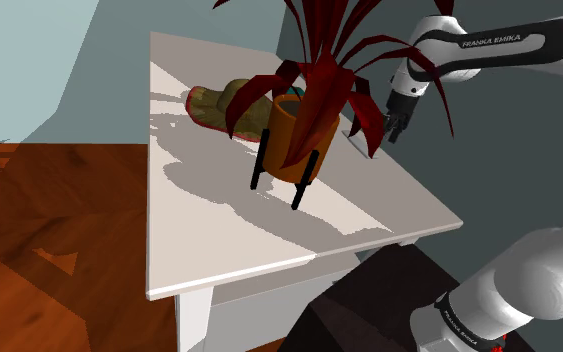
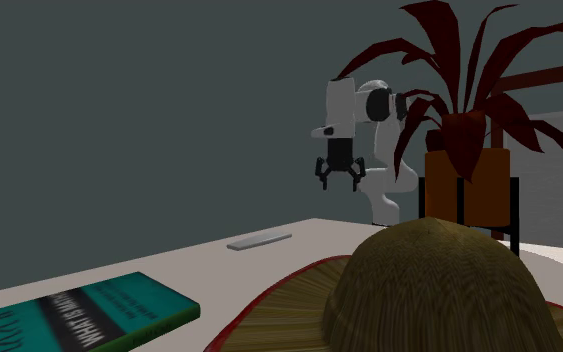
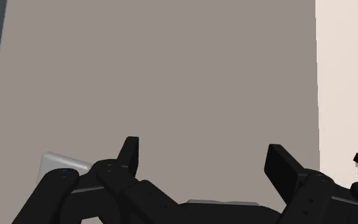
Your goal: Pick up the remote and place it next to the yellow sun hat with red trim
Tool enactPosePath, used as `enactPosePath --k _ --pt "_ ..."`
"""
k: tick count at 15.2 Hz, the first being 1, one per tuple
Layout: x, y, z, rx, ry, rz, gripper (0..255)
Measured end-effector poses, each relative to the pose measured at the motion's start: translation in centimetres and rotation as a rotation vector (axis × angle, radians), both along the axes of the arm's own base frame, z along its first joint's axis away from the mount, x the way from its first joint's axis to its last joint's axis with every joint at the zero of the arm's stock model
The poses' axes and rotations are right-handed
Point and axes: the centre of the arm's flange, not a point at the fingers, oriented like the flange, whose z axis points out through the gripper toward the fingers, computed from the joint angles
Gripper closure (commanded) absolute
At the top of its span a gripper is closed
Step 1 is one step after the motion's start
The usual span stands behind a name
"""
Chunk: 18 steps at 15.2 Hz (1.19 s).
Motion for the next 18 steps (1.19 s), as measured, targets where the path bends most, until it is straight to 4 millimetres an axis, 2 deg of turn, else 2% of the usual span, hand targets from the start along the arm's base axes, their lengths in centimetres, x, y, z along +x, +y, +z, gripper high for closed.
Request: enactPosePath --k 14,18 --pt "11.4 -12.8 -6.4 0.009 -0.062 -0.161 0" --pt "14.2 -16.6 -8.4 0.012 -0.078 -0.206 0"
